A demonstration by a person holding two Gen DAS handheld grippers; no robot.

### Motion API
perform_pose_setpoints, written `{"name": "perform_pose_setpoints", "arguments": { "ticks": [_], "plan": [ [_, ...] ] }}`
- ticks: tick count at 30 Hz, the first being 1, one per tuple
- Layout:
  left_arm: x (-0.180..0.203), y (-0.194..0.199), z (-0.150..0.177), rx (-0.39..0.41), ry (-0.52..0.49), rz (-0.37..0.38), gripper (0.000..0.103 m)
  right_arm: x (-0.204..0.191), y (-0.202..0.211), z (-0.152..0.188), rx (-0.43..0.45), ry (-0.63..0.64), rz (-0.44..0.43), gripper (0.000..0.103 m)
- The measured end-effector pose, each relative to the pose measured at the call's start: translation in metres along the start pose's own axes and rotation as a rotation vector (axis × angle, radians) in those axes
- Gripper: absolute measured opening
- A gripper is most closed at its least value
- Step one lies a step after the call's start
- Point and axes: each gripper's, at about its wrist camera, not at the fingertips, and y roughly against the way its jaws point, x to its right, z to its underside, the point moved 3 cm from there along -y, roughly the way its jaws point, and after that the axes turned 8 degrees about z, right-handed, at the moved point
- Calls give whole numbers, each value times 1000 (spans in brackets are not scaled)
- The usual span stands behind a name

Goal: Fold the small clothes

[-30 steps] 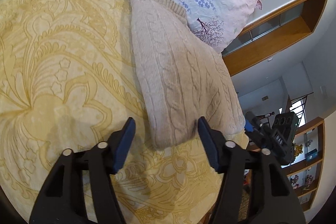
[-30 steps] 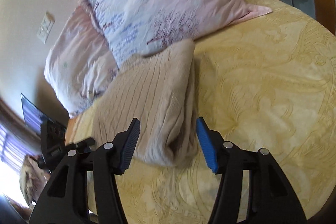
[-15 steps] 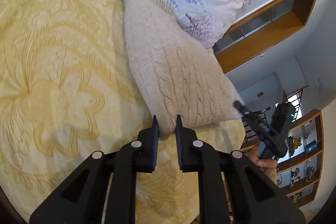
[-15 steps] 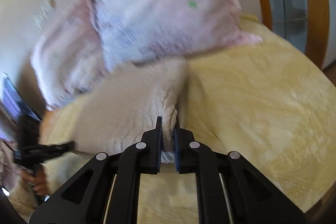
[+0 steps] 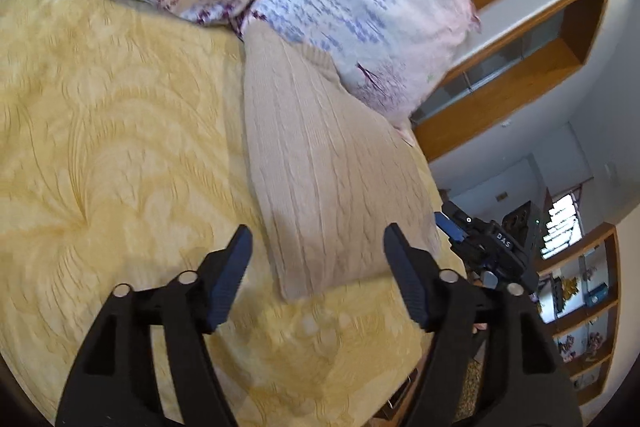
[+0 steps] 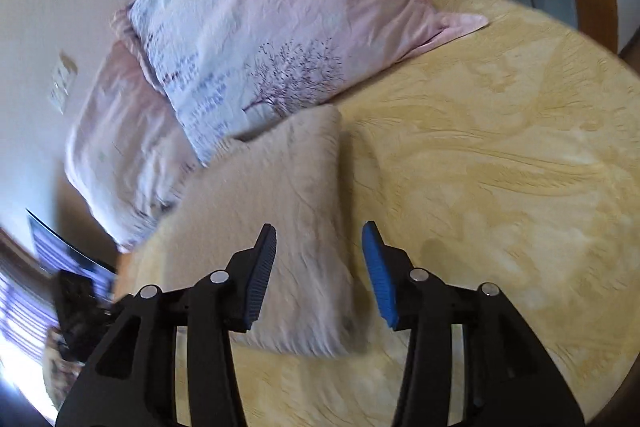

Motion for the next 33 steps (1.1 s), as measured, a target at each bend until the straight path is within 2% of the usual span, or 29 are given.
{"name": "perform_pose_setpoints", "arguments": {
  "ticks": [3, 4, 5, 9, 11, 12, 15, 21, 22, 23, 24, 25, 26, 27, 31, 33],
  "plan": [
    [-4, -10, -12, -14, 14, -46, 75, -8, -22, -8, -49, -4, -3, 44],
    [-5, -14, -16, -19, 19, -55, 77, -9, -28, -10, -60, 2, -1, 36],
    [-5, -17, -18, -20, 23, -63, 77, -15, -33, -13, -56, 28, 3, 14],
    [-5, -25, -30, -8, 23, -73, 79, -32, -12, -22, 103, 119, 47, 11],
    [-4, -27, -34, 9, 11, -78, 80, -28, -11, -24, 125, 120, 82, 11],
    [-5, -30, -35, 9, 7, -80, 80, -20, -20, -23, 97, 117, 126, 11],
    [-7, -37, -36, -8, 19, -78, 81, -3, -47, -15, 2, 82, 181, 10],
    [-15, -52, -36, -47, 63, -70, 84, 3, -53, -15, -25, 73, 171, 11],
    [-16, -54, -36, -50, 67, -68, 84, 3, -51, -16, -28, 64, 159, 12],
    [-16, -55, -37, -50, 70, -66, 84, 4, -47, -17, -26, 50, 138, 20],
    [-16, -55, -38, -49, 70, -65, 84, 6, -42, -20, -24, 28, 118, 36],
    [-16, -56, -39, -48, 68, -67, 85, 9, -37, -23, -21, 5, 102, 46],
    [-15, -57, -40, -48, 62, -75, 87, 10, -35, -25, -17, -11, 88, 64],
    [-14, -59, -41, -48, 56, -83, 87, 13, -32, -29, -11, -31, 61, 68],
    [-8, -64, -44, -60, 0, -126, 87, 22, -40, -38, -75, -100, 0, 68],
    [-7, -66, -45, -64, -30, -155, 88, 26, -46, -40, -104, -117, 1, 68]
  ]
}}
